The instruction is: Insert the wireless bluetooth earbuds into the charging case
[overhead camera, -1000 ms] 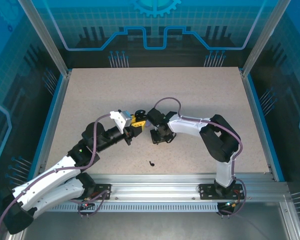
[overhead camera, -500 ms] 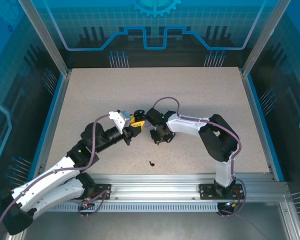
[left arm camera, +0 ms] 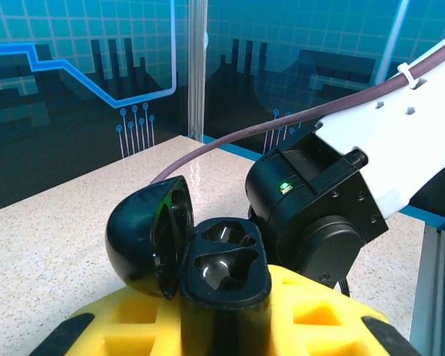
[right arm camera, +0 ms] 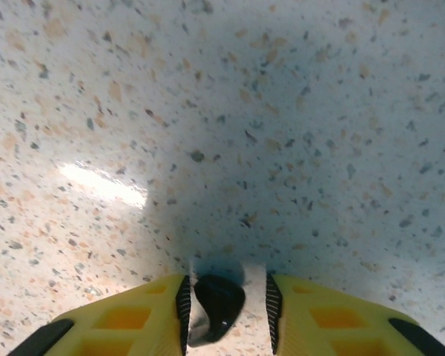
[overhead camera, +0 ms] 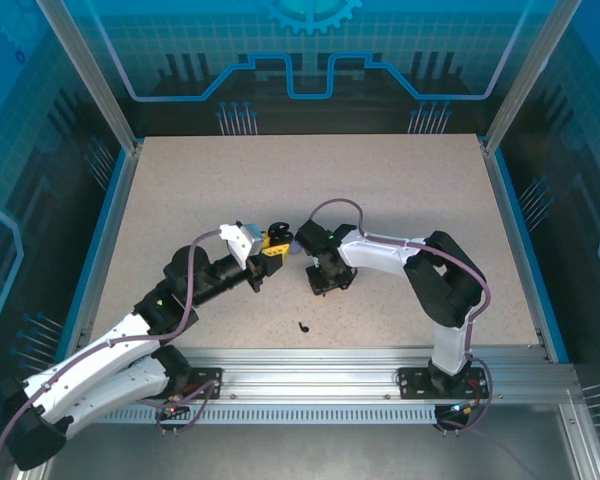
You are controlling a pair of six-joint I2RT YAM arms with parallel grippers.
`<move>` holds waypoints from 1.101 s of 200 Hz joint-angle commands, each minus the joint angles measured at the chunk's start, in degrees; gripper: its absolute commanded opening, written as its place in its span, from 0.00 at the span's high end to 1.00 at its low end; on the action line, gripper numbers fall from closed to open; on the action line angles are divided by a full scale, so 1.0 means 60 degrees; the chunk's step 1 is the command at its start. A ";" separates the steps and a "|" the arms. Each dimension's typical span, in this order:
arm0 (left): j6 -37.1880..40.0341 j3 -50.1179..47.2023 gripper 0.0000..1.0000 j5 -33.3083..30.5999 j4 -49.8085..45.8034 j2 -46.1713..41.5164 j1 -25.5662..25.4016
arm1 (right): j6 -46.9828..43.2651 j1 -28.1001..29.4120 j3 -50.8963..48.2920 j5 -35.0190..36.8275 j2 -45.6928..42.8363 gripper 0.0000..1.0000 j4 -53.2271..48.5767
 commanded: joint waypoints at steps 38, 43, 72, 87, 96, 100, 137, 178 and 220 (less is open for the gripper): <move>0.0205 0.0056 0.99 -0.0162 -0.0115 -0.0095 -0.0062 | -0.0263 -0.0027 0.0245 0.0278 0.0132 0.67 -0.0638; 0.0204 0.0047 0.99 -0.0161 -0.0108 -0.0096 -0.0065 | -0.0276 -0.0030 0.0236 0.0227 0.0114 0.68 -0.0597; 0.0198 0.0009 0.99 -0.0192 -0.0082 -0.0090 -0.0068 | -0.0160 -0.0026 0.0292 -0.0095 0.0139 0.69 -0.0425; 0.0188 0.0009 0.99 -0.0194 -0.0096 -0.0110 -0.0064 | -0.0085 -0.0011 0.0381 -0.0118 0.0295 0.69 -0.0529; 0.0190 0.0009 0.99 -0.0195 -0.0097 -0.0126 -0.0073 | -0.0093 0.0013 0.0429 -0.0118 0.0372 0.69 -0.0571; 0.0198 0.0009 0.99 -0.0196 -0.0095 -0.0124 -0.0061 | -0.0093 0.0034 0.0439 -0.0118 0.0416 0.69 -0.0575; 0.0278 0.0024 0.99 -0.0224 -0.0136 -0.0138 -0.0067 | -0.0048 0.0213 0.0467 -0.0568 0.0531 0.70 -0.0042; 0.0264 0.0009 0.99 -0.0233 -0.0198 -0.0215 -0.0068 | -0.0181 0.0357 0.0858 -0.0281 0.0731 0.71 -0.0356; 0.0260 -0.0035 0.99 -0.0242 -0.0167 -0.0234 -0.0064 | -0.0115 0.0430 0.0843 -0.0348 0.0583 0.74 -0.0289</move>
